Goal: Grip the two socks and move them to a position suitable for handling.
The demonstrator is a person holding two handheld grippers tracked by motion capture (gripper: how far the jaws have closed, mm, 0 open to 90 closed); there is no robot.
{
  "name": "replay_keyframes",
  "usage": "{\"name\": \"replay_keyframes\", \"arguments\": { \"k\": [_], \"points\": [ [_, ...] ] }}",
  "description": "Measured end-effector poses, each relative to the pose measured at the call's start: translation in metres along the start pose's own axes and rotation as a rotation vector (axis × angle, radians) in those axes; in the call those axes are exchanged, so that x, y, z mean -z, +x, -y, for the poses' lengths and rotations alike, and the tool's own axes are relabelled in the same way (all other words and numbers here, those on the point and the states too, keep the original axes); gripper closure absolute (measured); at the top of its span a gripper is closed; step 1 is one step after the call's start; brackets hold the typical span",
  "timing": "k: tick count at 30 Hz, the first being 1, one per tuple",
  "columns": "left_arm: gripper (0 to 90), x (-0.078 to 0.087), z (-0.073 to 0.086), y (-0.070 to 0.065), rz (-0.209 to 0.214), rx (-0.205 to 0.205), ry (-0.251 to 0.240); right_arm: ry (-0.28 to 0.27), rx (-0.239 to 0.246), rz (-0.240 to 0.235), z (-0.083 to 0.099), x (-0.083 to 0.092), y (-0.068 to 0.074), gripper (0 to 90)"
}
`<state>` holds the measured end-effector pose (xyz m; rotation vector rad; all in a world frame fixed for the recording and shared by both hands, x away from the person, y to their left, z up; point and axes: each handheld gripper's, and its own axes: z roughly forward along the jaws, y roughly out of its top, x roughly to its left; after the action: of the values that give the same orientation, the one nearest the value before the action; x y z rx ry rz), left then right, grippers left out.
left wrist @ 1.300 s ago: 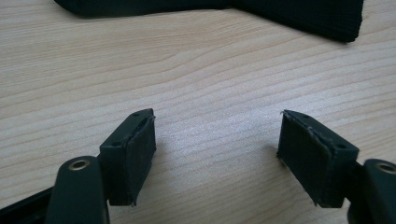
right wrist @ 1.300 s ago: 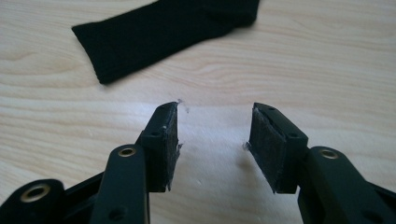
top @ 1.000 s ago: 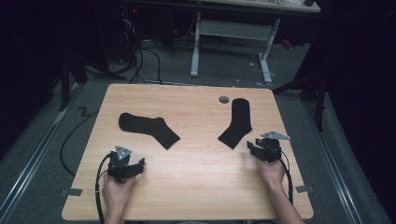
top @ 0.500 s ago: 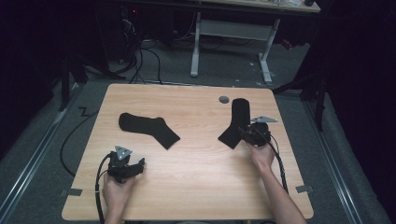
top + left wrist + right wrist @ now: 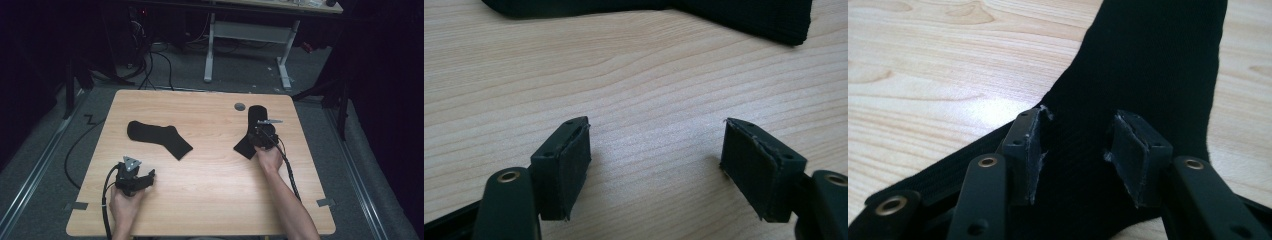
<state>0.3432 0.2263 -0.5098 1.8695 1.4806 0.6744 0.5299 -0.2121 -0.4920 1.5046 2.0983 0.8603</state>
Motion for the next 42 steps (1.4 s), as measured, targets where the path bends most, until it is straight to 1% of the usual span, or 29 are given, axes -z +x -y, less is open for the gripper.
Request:
{"name": "replay_keyframes", "arguments": {
  "k": [1, 2, 6, 7, 8, 9, 10, 12, 14, 15, 17, 18, 19, 21, 22, 23, 24, 26, 27, 31, 32, 33, 34, 35, 36, 38, 39, 40, 42],
  "points": [
    [28.1, 0.000, 0.000, 0.000, 0.000, 0.000, 0.000, 0.000, 0.000, 0.000, 0.000, 0.000, 0.000, 54.7],
    [28.1, 0.000, 0.000, 0.000, 0.000, 0.000, 0.000, -0.002, 0.000, 0.014, 0.001, -0.002, -0.002, 55.0],
    [28.1, 0.000, 0.000, 0.000, 0.000, 0.000, 0.000, -0.001, -0.005, 0.012, 0.000, -0.003, -0.004, 57.4],
    [28.1, 0.000, 0.000, 0.000, 0.000, 0.000, 0.000, 0.001, 0.007, 0.008, 0.000, -0.003, -0.006, 63.0],
    [28.1, 0.000, 0.000, 0.000, 0.000, 0.000, 0.000, 0.001, 0.007, 0.008, 0.000, -0.003, -0.006, 63.0],
    [28.1, 0.000, 0.000, 0.000, 0.000, -0.001, 0.000, 0.004, 0.016, 0.006, 0.000, -0.002, -0.006, 66.6],
    [28.2, 0.000, 0.000, 0.000, 0.000, 0.000, 0.000, 0.007, 0.025, 0.001, 0.000, -0.002, -0.007, 71.0],
    [28.1, 0.000, 0.000, 0.000, 0.000, -0.001, 0.000, 0.020, 0.028, -0.015, 0.001, 0.000, -0.010, 81.1],
    [28.1, 0.000, 0.000, 0.000, 0.000, 0.000, 0.000, 0.021, 0.040, -0.019, 0.001, 0.001, -0.010, 83.4],
    [28.1, 0.000, 0.000, 0.000, 0.000, -0.001, 0.000, 0.022, 0.052, -0.019, 0.001, 0.001, -0.010, 84.1],
    [28.1, 0.000, 0.000, 0.000, 0.000, 0.000, 0.000, 0.023, 0.060, -0.017, 0.001, 0.001, -0.010, 84.7],
    [28.1, 0.000, 0.000, 0.000, 0.000, 0.000, 0.000, 0.021, 0.075, -0.017, 0.001, 0.001, -0.008, 85.6],
    [28.1, 0.000, 0.000, 0.000, 0.000, -0.001, 0.000, 0.021, 0.075, -0.017, 0.001, 0.001, -0.008, 85.6],
    [28.1, 0.000, 0.000, 0.000, 0.000, -0.001, 0.000, 0.015, 0.116, -0.025, 0.001, 0.003, -0.006, 86.1],
    [28.1, 0.000, 0.000, 0.000, 0.000, 0.000, 0.000, 0.009, 0.147, -0.025, 0.002, 0.005, -0.004, 86.2],
    [28.1, 0.000, 0.000, 0.000, 0.000, 0.000, 0.000, 0.009, 0.147, -0.025, 0.002, 0.005, -0.004, 86.2],
    [28.1, 0.000, 0.000, 0.000, 0.000, 0.000, 0.000, 0.006, 0.158, -0.026, 0.002, 0.007, -0.002, 86.2],
    [28.2, 0.000, 0.000, 0.000, 0.000, 0.000, 0.000, -0.012, 0.204, -0.052, 0.001, 0.013, 0.004, 86.4],
    [28.1, 0.000, 0.000, 0.000, 0.000, 0.000, 0.000, -0.012, 0.204, -0.052, 0.001, 0.013, 0.004, 86.4],
    [28.2, 0.000, 0.000, 0.000, 0.000, 0.000, 0.000, -0.029, 0.241, -0.081, -0.001, 0.021, 0.012, 86.6],
    [28.1, 0.000, 0.000, 0.000, 0.000, 0.000, 0.000, -0.038, 0.266, -0.099, -0.001, 0.026, 0.016, 86.7],
    [28.2, 0.000, 0.000, 0.000, 0.000, 0.000, 0.000, -0.038, 0.266, -0.099, -0.001, 0.026, 0.016, 86.7],
    [28.1, 0.000, 0.000, 0.000, 0.000, 0.000, 0.000, -0.045, 0.292, -0.116, -0.001, 0.030, 0.021, 86.7],
    [28.2, 0.000, 0.000, 0.000, 0.000, 0.000, 0.000, -0.045, 0.292, -0.116, -0.001, 0.030, 0.021, 86.7],
    [28.1, 0.000, 0.000, 0.000, 0.000, 0.000, 0.000, -0.053, 0.298, -0.140, -0.002, 0.035, 0.025, 86.7],
    [28.2, 0.000, 0.000, 0.000, 0.000, 0.000, 0.000, -0.060, 0.303, -0.160, -0.002, 0.039, 0.029, 86.7],
    [28.1, 0.000, 0.000, 0.000, 0.000, 0.000, 0.000, -0.060, 0.303, -0.160, -0.002, 0.039, 0.029, 86.7],
    [28.1, 0.000, 0.000, 0.000, 0.000, 0.000, 0.000, -0.063, 0.306, -0.178, -0.002, 0.043, 0.033, 86.7],
    [28.2, 0.000, 0.000, 0.000, 0.000, 0.000, 0.000, -0.067, 0.305, -0.200, -0.003, 0.048, 0.036, 86.7]
  ]
}}
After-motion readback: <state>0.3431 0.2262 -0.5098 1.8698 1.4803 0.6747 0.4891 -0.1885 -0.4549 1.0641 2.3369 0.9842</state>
